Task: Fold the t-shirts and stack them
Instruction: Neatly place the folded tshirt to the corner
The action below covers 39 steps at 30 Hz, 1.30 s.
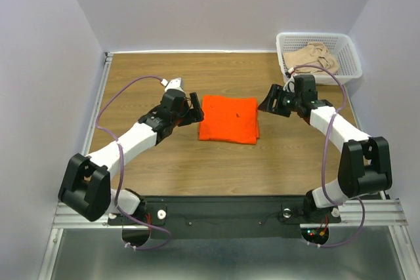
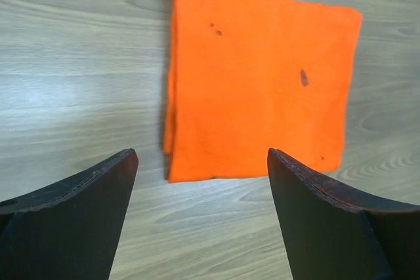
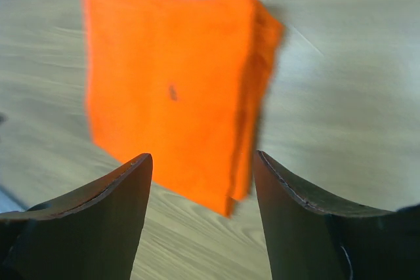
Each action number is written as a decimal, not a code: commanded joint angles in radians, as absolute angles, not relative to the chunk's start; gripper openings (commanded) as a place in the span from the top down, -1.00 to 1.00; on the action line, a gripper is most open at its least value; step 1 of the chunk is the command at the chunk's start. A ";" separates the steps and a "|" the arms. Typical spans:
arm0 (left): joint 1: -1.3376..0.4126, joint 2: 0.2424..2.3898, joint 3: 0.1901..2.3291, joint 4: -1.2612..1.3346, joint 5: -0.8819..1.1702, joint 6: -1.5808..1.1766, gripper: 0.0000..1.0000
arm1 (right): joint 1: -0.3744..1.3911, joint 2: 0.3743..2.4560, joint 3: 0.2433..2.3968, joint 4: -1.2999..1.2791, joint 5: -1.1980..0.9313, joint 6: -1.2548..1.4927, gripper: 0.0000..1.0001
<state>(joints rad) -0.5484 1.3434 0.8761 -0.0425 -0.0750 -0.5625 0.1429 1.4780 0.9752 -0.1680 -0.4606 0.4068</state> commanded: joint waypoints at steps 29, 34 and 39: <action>-0.314 1.100 0.739 -0.017 -0.245 -0.298 -0.87 | 0.364 1.836 1.167 -0.463 0.029 0.404 0.66; -0.311 1.075 0.718 -0.005 -0.244 -0.285 -0.86 | 0.315 1.784 1.154 -0.575 0.355 0.240 0.99; -0.311 1.046 0.716 -0.005 -0.275 -0.279 -0.86 | 0.230 1.753 1.121 -0.584 0.668 0.095 0.99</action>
<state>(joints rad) -0.3180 1.0973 0.7238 -0.0486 -0.2348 -0.3035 0.3016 1.7924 1.1538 -0.5129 0.2852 0.2474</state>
